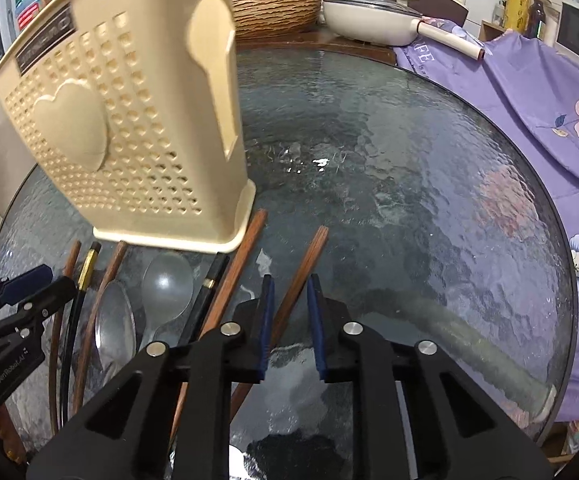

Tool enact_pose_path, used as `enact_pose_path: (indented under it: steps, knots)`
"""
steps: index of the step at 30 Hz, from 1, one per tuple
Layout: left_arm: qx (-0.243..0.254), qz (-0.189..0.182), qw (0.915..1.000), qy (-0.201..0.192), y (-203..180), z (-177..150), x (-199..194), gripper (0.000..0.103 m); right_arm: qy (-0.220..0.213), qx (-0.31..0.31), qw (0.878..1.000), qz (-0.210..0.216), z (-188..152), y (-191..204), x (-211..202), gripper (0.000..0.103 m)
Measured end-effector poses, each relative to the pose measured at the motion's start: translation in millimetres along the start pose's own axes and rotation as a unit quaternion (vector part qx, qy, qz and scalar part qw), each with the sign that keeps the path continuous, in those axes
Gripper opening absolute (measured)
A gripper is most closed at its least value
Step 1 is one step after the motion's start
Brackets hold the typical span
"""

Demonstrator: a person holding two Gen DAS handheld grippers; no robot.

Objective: Organize utensils
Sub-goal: 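Close the left tool on another brown wooden chopstick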

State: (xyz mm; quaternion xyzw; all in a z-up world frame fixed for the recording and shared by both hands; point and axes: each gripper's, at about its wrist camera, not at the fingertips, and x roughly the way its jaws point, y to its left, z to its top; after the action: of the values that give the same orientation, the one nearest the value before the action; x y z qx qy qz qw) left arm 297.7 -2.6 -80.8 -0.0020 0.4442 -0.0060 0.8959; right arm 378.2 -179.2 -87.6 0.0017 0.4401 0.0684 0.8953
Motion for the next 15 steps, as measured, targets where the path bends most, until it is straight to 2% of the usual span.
enact_pose_path:
  steps: [8, 15]
  knots:
    - [-0.002, 0.006, 1.0000, -0.002, 2, 3, 3, 0.010, -0.009, 0.008, 1.000, 0.008, 8, -5, 8, 0.012]
    - [-0.011, -0.008, 0.9999, 0.000, 5, 7, 5, 0.009, 0.000, 0.039, 0.999, 0.037, 9, -16, 9, 0.007]
